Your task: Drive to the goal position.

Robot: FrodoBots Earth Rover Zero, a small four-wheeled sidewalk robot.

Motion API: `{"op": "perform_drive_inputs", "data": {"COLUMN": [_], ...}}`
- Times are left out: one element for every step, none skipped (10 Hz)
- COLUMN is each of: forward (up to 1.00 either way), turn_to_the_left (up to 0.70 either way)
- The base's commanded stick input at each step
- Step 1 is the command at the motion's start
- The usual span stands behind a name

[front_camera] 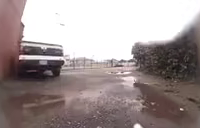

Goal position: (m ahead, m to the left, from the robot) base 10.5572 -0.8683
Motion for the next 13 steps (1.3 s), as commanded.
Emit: {"op": "perform_drive_inputs", "data": {"forward": [0.7,0.7,0.7,0.7,0.7,0.7,0.7,0.7,0.7,0.7,0.7,0.7,0.7], "turn_to_the_left": [0.02,0.02,0.02,0.02,0.02,0.02,0.02,0.02,0.02,0.02,0.02,0.02,0.02]}}
